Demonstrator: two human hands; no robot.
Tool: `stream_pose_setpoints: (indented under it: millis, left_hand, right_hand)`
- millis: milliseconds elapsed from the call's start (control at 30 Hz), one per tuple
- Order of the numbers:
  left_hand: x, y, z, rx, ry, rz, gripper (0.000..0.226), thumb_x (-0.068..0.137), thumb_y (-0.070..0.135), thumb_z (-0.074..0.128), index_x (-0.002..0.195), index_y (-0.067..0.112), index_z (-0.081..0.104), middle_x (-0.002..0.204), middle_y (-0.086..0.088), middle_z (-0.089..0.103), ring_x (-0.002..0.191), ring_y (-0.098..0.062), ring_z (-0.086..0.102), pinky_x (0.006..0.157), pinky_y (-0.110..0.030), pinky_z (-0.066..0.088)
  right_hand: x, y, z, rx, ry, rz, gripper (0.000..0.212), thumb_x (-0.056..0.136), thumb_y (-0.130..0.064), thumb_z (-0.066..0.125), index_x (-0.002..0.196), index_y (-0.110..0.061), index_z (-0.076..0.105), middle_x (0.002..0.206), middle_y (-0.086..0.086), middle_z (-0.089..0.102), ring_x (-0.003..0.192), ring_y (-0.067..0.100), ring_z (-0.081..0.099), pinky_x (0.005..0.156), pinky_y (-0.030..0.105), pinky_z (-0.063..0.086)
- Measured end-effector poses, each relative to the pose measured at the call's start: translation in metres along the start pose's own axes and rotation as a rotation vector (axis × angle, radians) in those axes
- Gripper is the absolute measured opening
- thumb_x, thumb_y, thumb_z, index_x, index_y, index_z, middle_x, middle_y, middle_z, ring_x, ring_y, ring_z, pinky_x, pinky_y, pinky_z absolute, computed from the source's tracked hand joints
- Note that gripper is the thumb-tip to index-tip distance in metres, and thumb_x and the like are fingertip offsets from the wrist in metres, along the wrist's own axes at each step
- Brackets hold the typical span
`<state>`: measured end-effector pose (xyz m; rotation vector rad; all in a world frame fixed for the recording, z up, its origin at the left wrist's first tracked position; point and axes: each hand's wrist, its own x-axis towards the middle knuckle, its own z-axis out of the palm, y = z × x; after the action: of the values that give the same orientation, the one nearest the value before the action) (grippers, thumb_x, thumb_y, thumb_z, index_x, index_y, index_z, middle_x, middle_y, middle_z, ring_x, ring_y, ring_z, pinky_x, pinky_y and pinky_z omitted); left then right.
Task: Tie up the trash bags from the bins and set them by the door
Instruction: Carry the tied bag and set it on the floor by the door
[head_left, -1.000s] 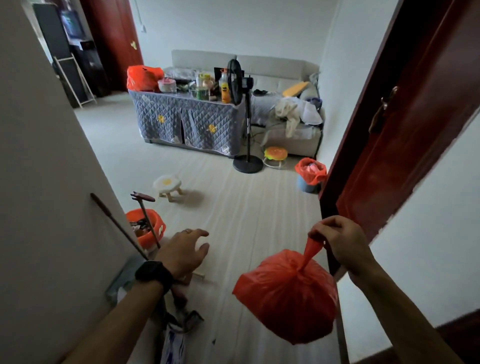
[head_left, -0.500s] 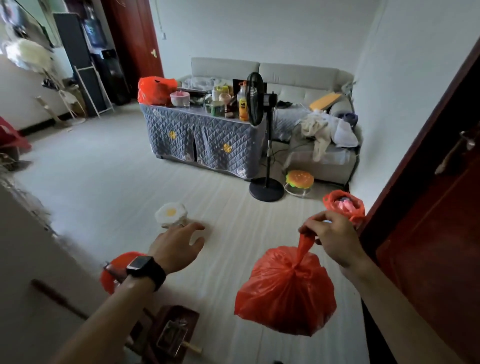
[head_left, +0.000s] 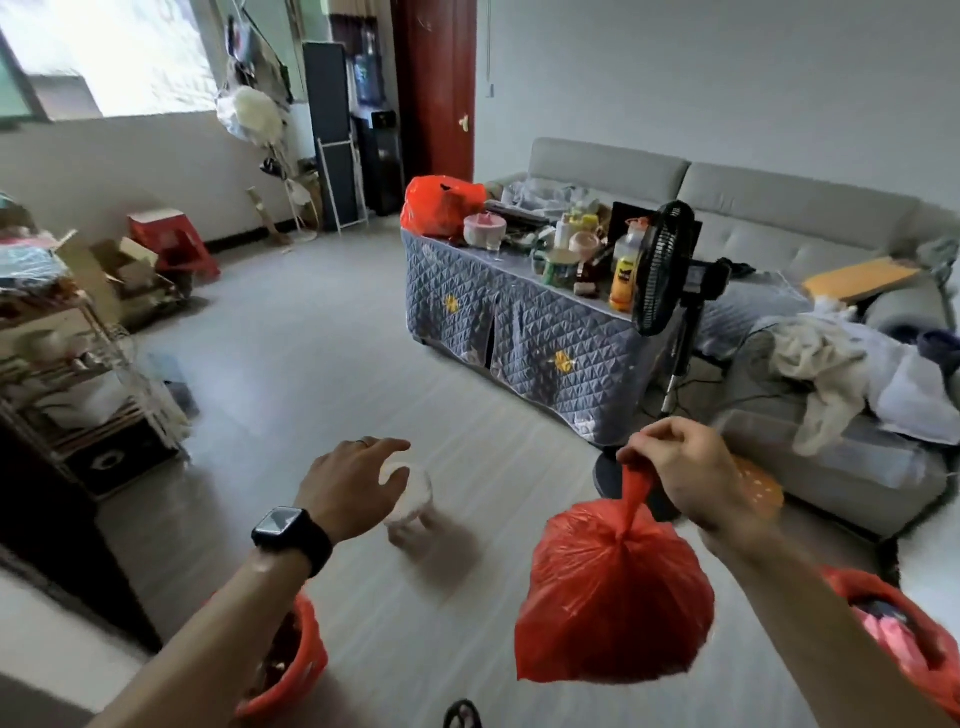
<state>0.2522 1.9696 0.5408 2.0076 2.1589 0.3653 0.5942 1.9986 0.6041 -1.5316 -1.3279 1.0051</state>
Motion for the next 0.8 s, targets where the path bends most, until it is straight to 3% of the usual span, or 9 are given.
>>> stream_pose_setpoints:
  millis: [167, 367, 467, 667, 733, 800]
  left_hand:
    - [0.154, -0.029, 0.003, 0.028, 0.013, -0.058, 0.043, 0.096, 0.049, 0.043, 0.139, 0.043, 0.045, 0.142, 0.011, 0.052, 0.133, -0.017, 0.043, 0.108, -0.037, 0.035]
    - [0.314, -0.062, -0.006, 0.023, 0.029, -0.131, 0.044, 0.096, 0.047, 0.045, 0.139, 0.044, 0.045, 0.144, 0.013, 0.049, 0.137, -0.016, 0.038, 0.111, -0.038, 0.033]
    - [0.384, -0.074, -0.006, 0.030, 0.034, -0.165, 0.044, 0.096, 0.047, 0.045, 0.139, 0.044, 0.045, 0.145, 0.012, 0.047, 0.137, -0.016, 0.038, 0.111, -0.038, 0.032]
    - [0.522, -0.115, 0.003, 0.067, 0.079, -0.284, 0.045, 0.095, 0.048, 0.046, 0.140, 0.043, 0.045, 0.145, 0.011, 0.048, 0.137, -0.017, 0.039, 0.110, -0.039, 0.035]
    - [0.565, -0.130, 0.006, 0.079, 0.105, -0.346, 0.045, 0.094, 0.047, 0.047, 0.140, 0.042, 0.045, 0.144, 0.010, 0.050, 0.136, -0.018, 0.041, 0.107, -0.038, 0.038]
    - [0.598, -0.144, 0.009, 0.089, 0.137, -0.403, 0.046, 0.093, 0.048, 0.049, 0.139, 0.043, 0.046, 0.143, 0.009, 0.051, 0.135, -0.019, 0.042, 0.106, -0.039, 0.039]
  right_hand:
    - [0.166, -0.012, 0.049, 0.016, -0.042, 0.034, 0.009, 0.090, -0.005, 0.063, 0.088, 0.003, 0.067, 0.069, 0.006, 0.076, 0.066, 0.020, 0.068, 0.069, 0.036, 0.054]
    - [0.343, -0.037, 0.106, 0.019, -0.126, 0.060, 0.011, 0.089, -0.011, 0.066, 0.080, -0.006, 0.069, 0.075, 0.011, 0.076, 0.070, 0.026, 0.068, 0.072, 0.043, 0.055]
    - [0.422, -0.050, 0.141, 0.035, -0.177, 0.042, 0.010, 0.090, -0.009, 0.065, 0.081, -0.006, 0.068, 0.077, 0.010, 0.076, 0.068, 0.021, 0.068, 0.061, 0.030, 0.050]
    - [0.589, -0.073, 0.229, 0.027, -0.382, -0.012, 0.004, 0.089, -0.006, 0.066, 0.085, -0.004, 0.067, 0.073, 0.009, 0.076, 0.055, 0.008, 0.067, 0.051, 0.021, 0.048]
    - [0.644, -0.089, 0.259, -0.001, -0.498, -0.042, 0.005, 0.088, -0.009, 0.068, 0.088, -0.004, 0.067, 0.075, 0.009, 0.076, 0.068, 0.016, 0.070, 0.059, 0.025, 0.052]
    - [0.693, -0.105, 0.287, -0.029, -0.613, -0.068, 0.011, 0.089, -0.015, 0.067, 0.091, -0.004, 0.067, 0.079, 0.008, 0.077, 0.081, 0.026, 0.072, 0.076, 0.040, 0.055]
